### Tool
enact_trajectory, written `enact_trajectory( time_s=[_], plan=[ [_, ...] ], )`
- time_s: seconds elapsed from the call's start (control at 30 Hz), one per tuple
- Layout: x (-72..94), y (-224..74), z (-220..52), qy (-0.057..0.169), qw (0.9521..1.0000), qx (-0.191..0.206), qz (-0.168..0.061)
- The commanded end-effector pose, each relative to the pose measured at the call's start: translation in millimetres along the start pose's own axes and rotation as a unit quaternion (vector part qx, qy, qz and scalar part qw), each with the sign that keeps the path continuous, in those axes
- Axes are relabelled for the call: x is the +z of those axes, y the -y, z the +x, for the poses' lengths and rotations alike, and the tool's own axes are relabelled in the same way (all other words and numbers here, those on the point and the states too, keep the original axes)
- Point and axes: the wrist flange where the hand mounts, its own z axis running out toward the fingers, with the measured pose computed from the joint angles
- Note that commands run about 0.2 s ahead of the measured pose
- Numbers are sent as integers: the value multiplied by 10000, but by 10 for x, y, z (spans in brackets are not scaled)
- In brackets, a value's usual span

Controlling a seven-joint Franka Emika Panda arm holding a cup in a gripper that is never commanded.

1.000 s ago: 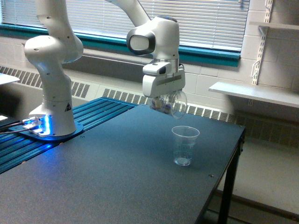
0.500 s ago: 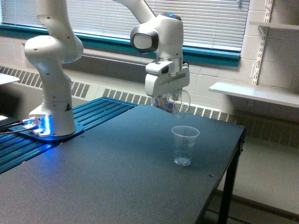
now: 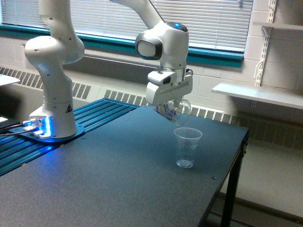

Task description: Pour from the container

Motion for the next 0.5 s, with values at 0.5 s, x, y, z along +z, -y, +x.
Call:
enact_trajectory(
  time_s=[0.5],
  plan=[
    [-93, 130, 128, 276, 9996, 84, 40]
  ],
)
